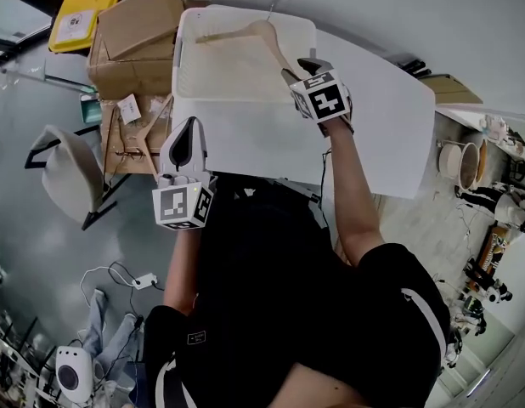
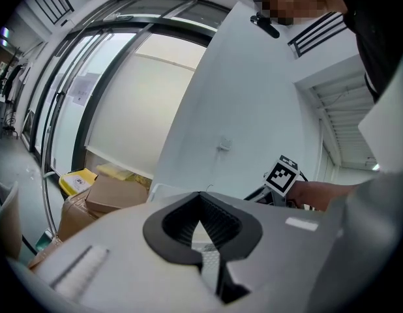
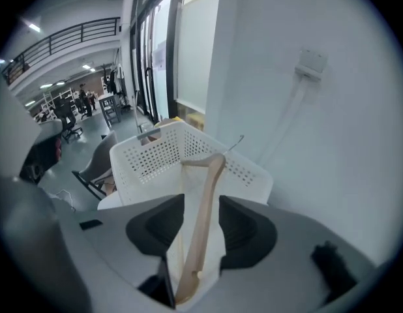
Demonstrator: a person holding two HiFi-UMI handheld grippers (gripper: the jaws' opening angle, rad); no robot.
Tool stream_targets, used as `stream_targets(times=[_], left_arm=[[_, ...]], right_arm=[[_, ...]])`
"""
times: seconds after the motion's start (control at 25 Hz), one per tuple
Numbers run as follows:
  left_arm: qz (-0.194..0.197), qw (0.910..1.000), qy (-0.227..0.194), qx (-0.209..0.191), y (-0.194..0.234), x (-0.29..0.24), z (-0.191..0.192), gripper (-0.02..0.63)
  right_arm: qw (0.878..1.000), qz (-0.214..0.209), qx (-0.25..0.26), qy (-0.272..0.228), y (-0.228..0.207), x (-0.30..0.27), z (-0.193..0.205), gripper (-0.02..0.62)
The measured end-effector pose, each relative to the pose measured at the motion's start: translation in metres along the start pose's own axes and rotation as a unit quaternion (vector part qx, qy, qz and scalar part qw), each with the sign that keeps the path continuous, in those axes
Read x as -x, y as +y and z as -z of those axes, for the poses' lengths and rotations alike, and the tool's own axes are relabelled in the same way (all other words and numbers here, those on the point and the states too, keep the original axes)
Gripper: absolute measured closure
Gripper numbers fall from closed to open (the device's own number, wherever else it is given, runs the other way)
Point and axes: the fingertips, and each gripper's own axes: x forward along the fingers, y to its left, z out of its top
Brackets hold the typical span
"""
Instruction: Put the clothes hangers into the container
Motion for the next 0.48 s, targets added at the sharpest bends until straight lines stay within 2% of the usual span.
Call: stream_targets(times=[0.12, 0.36, 0.48], left_arm=[[0.005, 0.9999, -0.006, -0.007, -0.005, 0.003, -0.005, 0.6], [0.009, 0.9996, -0.021, -0.018, -0.012, 0.009, -0.019, 0.6], [0.014, 0.9992, -0.029, -0.024, -0.019, 0.011, -0.025, 0.6]], right_arm=[[0.999, 0.001, -0.021, -0.03, 0.0, 0.016, -0.005, 0.42], [0.994, 0.017, -0.047, -0.095, 0.001, 0.053, -0.01, 0.551], [0.989, 0.022, -0.055, -0.138, 0.002, 0.075, -0.012, 0.575]])
